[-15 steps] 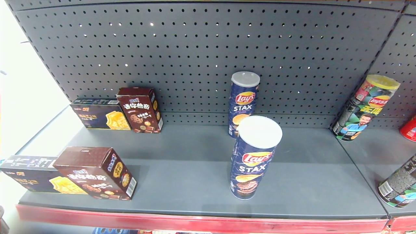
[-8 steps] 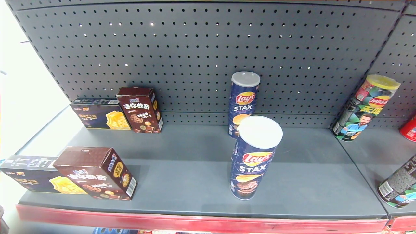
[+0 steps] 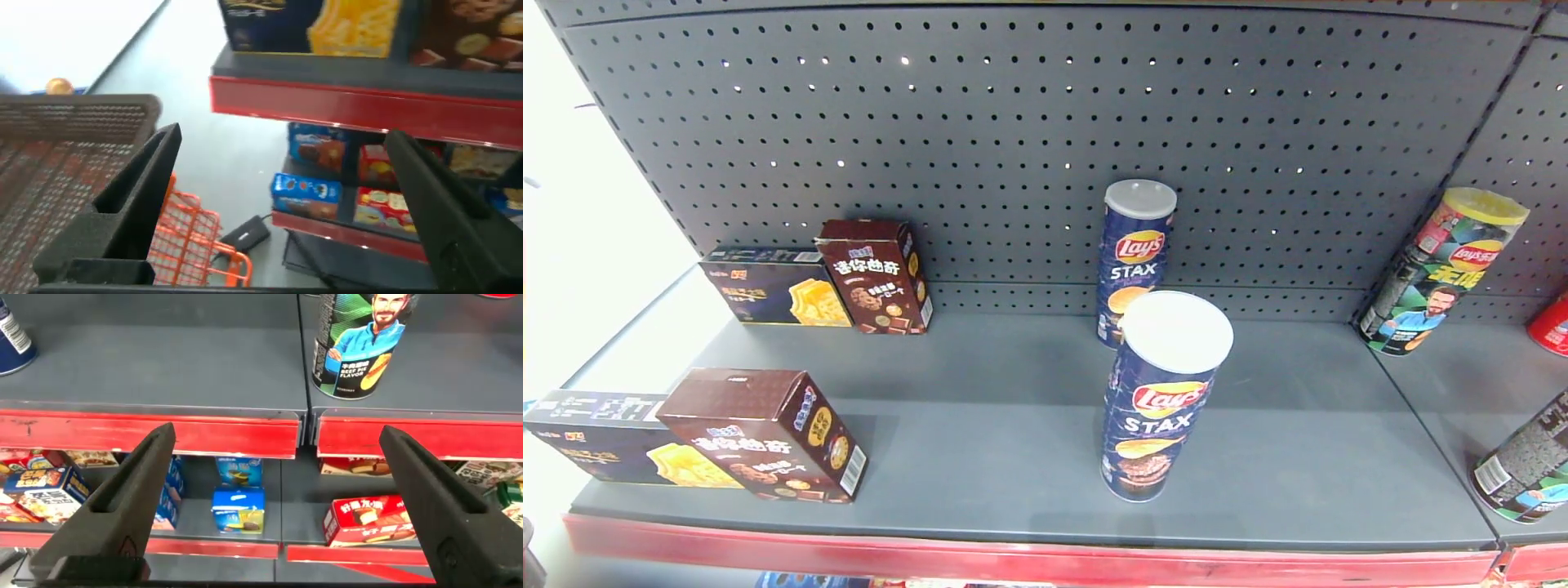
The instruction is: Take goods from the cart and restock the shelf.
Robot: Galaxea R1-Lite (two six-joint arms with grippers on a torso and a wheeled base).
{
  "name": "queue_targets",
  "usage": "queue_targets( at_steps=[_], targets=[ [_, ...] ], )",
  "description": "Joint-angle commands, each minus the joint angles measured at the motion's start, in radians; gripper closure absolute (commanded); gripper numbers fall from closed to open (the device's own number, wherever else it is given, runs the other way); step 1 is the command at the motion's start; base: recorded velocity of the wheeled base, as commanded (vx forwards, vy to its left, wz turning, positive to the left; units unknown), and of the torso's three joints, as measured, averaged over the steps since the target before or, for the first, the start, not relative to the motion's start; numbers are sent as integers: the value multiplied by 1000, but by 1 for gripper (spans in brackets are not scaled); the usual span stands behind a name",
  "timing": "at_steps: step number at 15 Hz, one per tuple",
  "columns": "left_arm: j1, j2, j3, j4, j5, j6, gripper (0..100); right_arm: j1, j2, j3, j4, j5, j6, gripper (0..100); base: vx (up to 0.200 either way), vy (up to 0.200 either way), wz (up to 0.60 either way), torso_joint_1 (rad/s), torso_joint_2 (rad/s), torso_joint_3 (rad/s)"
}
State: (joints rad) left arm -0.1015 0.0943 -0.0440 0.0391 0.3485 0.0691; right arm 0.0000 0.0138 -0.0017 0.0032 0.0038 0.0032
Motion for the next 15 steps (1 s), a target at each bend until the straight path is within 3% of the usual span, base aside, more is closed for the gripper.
queue_targets(
  at_steps=[1,2,3,4,6,8,10,11,15],
  targets=[
    [2,5,4,-2,-106,-2,0,2,2,0,0,1,0,0,0,0,0,0,0,0],
    [62,4,3,4,-298,-2,0,0,3,0,0,1,0,0,0,0,0,0,0,0],
    [101,2,6,7,-370,-3,0,2,2,0,0,1,0,0,0,0,0,0,0,0],
    [140,-31,38,-10,-467,15,0,0,2,0,0,1,0,0,0,0,0,0,0,0],
    [98,-90,41,-21,-459,20,0,0,2,0,0,1,0,0,0,0,0,0,0,0],
    [101,-94,44,-33,-437,14,0,0,2,0,0,1,0,0,0,0,0,0,0,0],
    [101,-94,44,-35,-319,-14,0,0,2,0,0,1,0,0,0,0,0,0,0,0],
    [101,-94,44,-36,-301,-20,0,0,2,0,0,1,0,0,0,0,0,0,0,0],
    [100,-94,44,-36,-307,-19,0,0,2,0,0,1,0,0,0,0,0,0,0,0]
  ],
)
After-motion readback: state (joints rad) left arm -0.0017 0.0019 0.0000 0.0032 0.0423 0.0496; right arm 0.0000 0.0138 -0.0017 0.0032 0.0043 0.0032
